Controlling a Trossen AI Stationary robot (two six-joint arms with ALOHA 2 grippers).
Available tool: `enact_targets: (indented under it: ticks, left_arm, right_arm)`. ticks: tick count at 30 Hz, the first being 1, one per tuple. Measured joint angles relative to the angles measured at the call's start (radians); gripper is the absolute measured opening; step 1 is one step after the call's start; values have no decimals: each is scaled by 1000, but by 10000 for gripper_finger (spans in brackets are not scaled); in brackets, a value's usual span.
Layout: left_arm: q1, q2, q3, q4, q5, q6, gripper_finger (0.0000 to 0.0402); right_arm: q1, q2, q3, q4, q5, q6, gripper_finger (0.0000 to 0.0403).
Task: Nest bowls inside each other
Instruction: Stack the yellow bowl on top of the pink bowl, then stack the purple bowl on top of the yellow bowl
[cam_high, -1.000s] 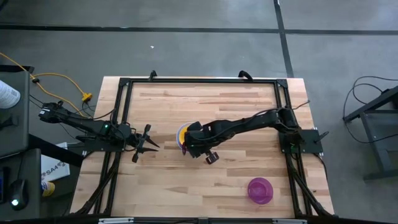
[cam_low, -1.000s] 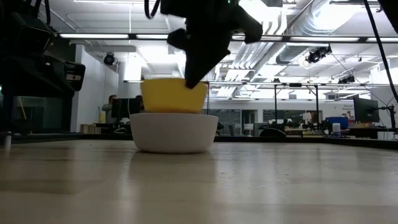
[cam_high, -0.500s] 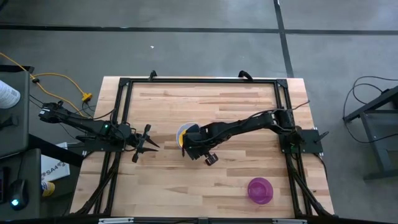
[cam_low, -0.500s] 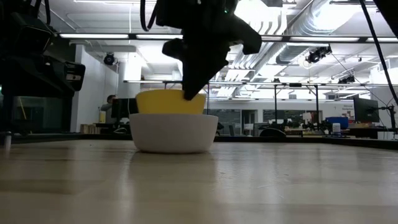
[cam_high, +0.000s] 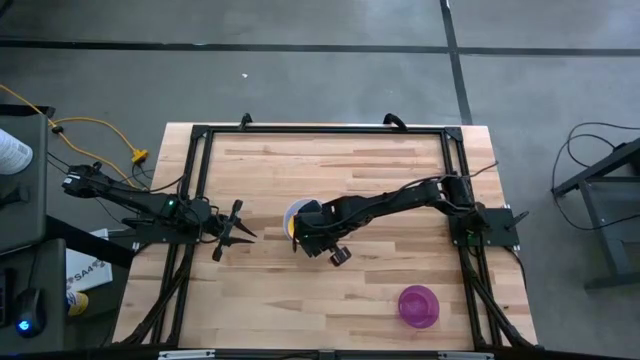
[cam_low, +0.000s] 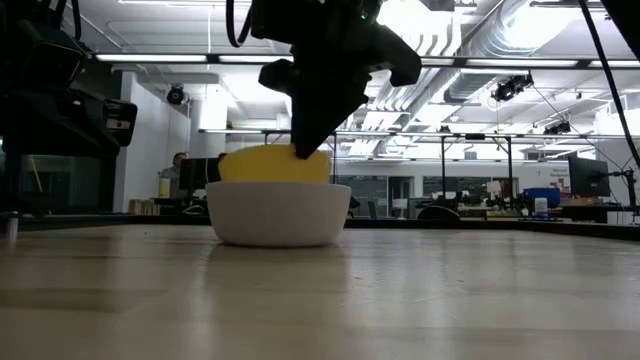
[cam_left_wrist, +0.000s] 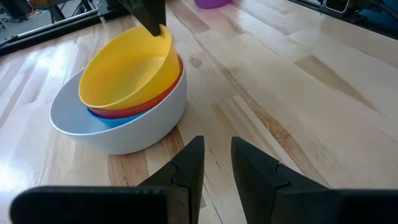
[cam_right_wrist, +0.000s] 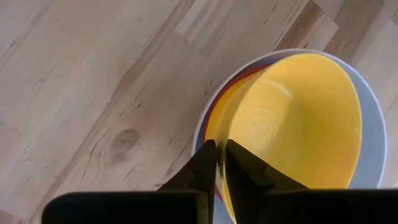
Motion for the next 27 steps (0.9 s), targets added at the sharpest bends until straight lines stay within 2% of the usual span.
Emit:
enact_targets:
  ticks: [11,22,27]
  left_arm:
    - [0,0,0,0,0,0,81]
    - [0,0,0,0,0,0,81]
    - [0,0,0,0,0,0,81]
  right_arm:
    - [-10,13,0,24,1,-1,45]
    - [-8,13,0,40,7,-5,46]
    - [14,3,0,28,154,0,46]
